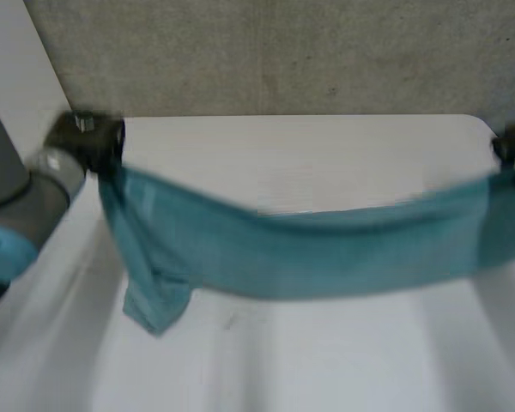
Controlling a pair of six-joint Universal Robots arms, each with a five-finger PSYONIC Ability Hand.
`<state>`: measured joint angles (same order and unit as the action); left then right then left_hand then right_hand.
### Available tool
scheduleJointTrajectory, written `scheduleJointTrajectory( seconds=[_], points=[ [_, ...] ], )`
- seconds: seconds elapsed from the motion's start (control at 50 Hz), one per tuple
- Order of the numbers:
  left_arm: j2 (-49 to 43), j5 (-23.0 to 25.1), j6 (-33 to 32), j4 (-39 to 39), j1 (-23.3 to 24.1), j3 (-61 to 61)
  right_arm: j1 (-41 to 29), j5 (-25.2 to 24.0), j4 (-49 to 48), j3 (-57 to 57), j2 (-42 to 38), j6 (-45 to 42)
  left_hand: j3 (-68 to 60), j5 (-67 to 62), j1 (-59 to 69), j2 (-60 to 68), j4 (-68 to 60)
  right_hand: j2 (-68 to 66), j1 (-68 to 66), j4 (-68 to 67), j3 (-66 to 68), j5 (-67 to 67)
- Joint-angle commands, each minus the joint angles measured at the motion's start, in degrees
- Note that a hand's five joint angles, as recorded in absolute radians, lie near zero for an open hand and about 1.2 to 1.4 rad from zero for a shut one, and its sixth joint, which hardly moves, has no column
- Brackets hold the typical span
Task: Fold the laundry
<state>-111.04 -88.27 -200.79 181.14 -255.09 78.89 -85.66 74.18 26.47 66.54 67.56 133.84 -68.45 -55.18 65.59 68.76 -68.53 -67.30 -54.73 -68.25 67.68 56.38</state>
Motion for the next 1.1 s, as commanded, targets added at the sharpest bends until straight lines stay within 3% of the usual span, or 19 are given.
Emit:
scheduleJointTrajectory(
  seconds=[0.02,0.1,0.3,0.4,0.46,0.62,0.7,0.8,0.84,0.92,0.94,1.02,1.06,1.1],
  points=[
    [-1.55,-3.21,-0.39,16.39,0.38,-27.54,-3.63,5.62,-17.37,-30.05,-1.39,22.21,-11.55,-14.82,14.41,11.24,-11.47,-12.70,-25.27,-11.75,12.32,13.62],
    [0.12,-6.56,-0.21,25.21,0.03,-28.36,-3.37,5.90,-29.43,-24.20,5.80,29.80,-11.55,-14.82,14.41,11.24,-11.47,-12.70,-25.27,-11.75,12.32,13.62],
    [0.82,-6.39,4.35,22.77,-0.32,-15.02,-3.81,0.45,-31.30,-4.77,9.61,29.64,-11.55,-14.82,14.41,11.24,-11.47,-12.70,-25.27,-11.75,12.32,13.62],
    [0.74,-6.21,6.20,22.94,-0.32,-6.91,-3.81,-1.40,-31.48,3.69,6.97,28.06,-11.55,-14.82,14.41,11.24,-11.47,-12.70,-25.27,-11.75,12.32,13.62],
    [-1.19,-6.04,6.55,23.64,-0.23,1.07,-4.25,-1.58,-31.92,10.35,0.93,23.16,-11.55,-14.82,14.41,11.24,-11.47,-12.70,-25.27,-11.75,12.32,13.62],
    [-8.31,-5.86,6.38,24.35,0.12,8.37,-4.78,-0.44,-31.39,14.32,-9.45,15.94,-11.55,-14.82,14.41,11.24,-11.47,-12.70,-25.27,-11.75,12.32,13.62],
    [-8.41,-5.86,6.03,24.17,0.21,11.64,-4.60,-0.17,-30.86,14.76,-10.70,15.31,-11.55,-14.82,14.41,11.24,-11.47,-12.70,-25.27,-11.75,12.32,13.62],
    [-4.30,-5.95,5.85,23.12,-0.41,16.02,-4.34,0.00,-27.96,17.05,-7.44,14.87,-11.55,-14.82,14.41,11.24,-11.47,-12.70,-25.27,-11.75,12.32,13.62],
    [-0.50,-5.95,5.76,21.36,-0.50,18.40,-4.42,-0.35,-22.55,18.80,-0.71,13.57,-11.55,-14.82,14.41,11.24,-11.47,-12.70,-25.27,-11.75,12.32,13.62],
    [7.83,-5.86,4.98,13.57,-2.34,23.31,-3.72,-0.70,-16.89,19.60,3.98,11.62,-11.55,-14.82,14.41,11.24,-11.47,-12.70,-25.27,-11.75,12.32,13.62],
    [7.85,-5.86,4.97,13.54,-2.34,23.33,-2.42,-0.79,-13.93,19.95,5.98,9.80,-11.55,-14.82,14.41,11.24,-11.47,-12.70,-25.27,-11.75,12.32,13.62],
    [16.01,-4.03,-3.08,1.27,-3.83,26.57,0.85,-0.70,-6.78,21.44,9.61,2.48,-11.55,-14.82,14.41,11.24,-11.47,-12.70,-25.27,-11.75,12.32,13.62],
    [17.77,-2.54,-6.42,-2.34,-4.36,27.45,4.61,0.00,1.79,23.72,11.79,-8.89,-11.55,-14.82,14.41,11.24,-11.47,-12.70,-25.27,-11.75,12.32,13.62],
    [19.02,-1.03,-9.35,-5.27,-5.07,28.25,6.72,0.26,5.66,25.03,12.15,-13.99,-11.55,-14.82,14.41,11.24,-11.47,-12.70,-25.27,-11.75,12.32,13.62]
  ],
)
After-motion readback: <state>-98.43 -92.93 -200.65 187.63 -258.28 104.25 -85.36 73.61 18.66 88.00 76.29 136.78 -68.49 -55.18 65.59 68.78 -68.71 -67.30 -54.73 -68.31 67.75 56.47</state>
